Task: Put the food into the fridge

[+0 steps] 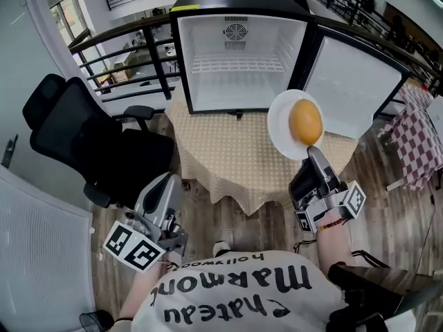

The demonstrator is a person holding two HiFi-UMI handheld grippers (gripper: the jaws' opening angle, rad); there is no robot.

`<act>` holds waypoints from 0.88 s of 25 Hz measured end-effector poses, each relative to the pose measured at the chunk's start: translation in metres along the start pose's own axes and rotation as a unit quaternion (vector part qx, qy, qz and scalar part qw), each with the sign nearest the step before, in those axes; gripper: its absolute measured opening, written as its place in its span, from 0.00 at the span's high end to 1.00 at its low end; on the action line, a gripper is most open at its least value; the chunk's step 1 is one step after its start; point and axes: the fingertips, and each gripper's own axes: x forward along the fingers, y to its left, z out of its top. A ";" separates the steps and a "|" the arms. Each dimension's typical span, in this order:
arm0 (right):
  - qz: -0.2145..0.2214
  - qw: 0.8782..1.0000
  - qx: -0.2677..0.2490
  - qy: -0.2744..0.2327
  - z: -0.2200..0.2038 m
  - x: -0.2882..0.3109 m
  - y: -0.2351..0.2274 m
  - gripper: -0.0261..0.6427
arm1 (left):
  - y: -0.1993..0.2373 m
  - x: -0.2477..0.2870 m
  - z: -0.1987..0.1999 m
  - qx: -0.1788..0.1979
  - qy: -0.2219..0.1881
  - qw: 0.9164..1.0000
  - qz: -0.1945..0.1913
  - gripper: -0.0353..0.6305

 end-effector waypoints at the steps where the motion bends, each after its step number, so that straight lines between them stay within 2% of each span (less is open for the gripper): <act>1: -0.002 1.000 -0.003 -0.010 -0.001 0.006 -0.003 0.92 | 0.009 0.004 0.004 0.000 0.002 1.000 -0.009 0.94; 9: -0.062 0.996 -0.022 -0.057 -0.002 0.039 -0.030 0.92 | 0.061 0.033 0.021 0.002 0.022 0.998 -0.066 0.94; 13: -0.087 0.994 -0.029 -0.057 -0.004 0.054 -0.044 0.92 | 0.075 0.055 0.021 -0.008 0.032 0.996 -0.087 0.94; 18: -0.099 0.992 -0.029 -0.068 0.006 0.072 -0.062 0.92 | 0.077 0.085 0.015 -0.018 0.049 0.992 -0.116 0.94; 22: -0.106 0.991 -0.027 -0.075 0.022 0.096 -0.079 0.92 | 0.086 0.109 0.004 -0.032 0.066 0.990 -0.123 0.94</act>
